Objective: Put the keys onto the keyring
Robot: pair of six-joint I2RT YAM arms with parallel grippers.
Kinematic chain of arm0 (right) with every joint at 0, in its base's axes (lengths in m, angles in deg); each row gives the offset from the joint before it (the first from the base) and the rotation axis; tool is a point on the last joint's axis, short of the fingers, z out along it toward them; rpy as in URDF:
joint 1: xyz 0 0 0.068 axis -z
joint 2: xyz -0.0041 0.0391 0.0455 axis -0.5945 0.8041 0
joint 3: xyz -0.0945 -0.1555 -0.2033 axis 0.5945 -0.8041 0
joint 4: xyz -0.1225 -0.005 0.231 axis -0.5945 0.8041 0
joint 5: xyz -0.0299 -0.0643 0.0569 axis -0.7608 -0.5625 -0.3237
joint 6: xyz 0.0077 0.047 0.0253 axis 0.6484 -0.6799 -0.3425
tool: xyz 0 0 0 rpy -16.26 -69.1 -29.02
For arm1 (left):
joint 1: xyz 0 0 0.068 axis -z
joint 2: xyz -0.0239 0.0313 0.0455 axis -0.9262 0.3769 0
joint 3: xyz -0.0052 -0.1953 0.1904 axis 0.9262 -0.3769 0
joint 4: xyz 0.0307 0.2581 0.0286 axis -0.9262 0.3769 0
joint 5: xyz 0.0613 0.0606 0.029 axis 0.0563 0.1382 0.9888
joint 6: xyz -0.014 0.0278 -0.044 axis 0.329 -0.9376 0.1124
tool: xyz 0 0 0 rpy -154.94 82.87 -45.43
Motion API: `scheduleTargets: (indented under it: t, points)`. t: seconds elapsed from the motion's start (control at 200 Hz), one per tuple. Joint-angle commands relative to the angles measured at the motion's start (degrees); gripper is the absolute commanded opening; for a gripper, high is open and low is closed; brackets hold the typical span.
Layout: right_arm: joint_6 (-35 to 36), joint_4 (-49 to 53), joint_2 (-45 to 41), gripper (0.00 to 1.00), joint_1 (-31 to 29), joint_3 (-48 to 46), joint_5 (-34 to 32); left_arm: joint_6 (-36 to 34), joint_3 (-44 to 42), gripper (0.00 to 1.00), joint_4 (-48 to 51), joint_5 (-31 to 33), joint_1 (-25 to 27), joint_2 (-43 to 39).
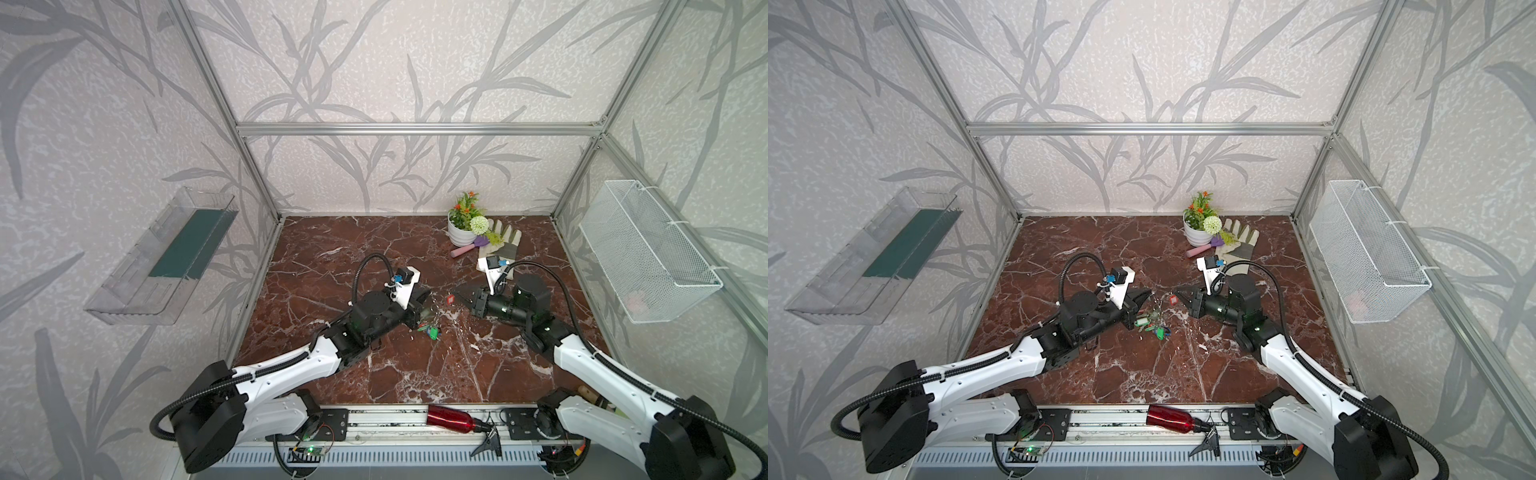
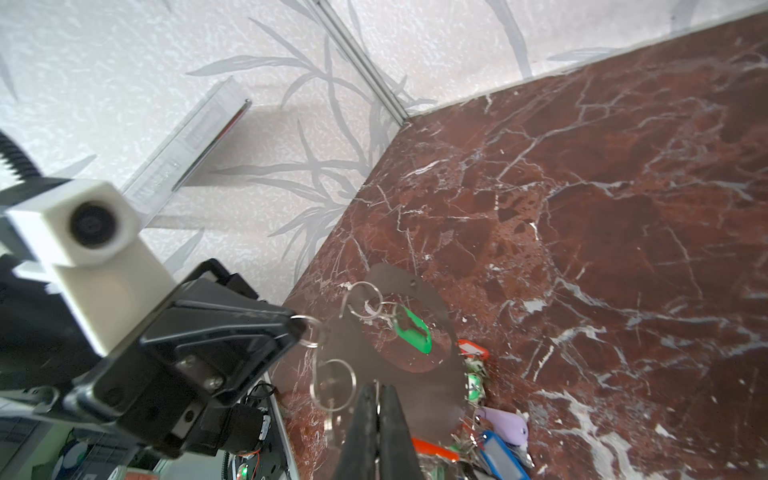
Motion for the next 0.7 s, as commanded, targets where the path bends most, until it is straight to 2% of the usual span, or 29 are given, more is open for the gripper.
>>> scheduleTargets:
  t: [0.0,0.695]
  points:
    - [2.4,-3.1,-0.6,0.0,-0.1,1.8,4.4,2.0,1.8,0.0,-3.6,1.1,0.2,0.2]
    - [2.1,-7.8,7.1,0.0,-5.4,4.3,3.4,1.6,1.6,0.0,-3.1,-1.1,0.3,0.4]
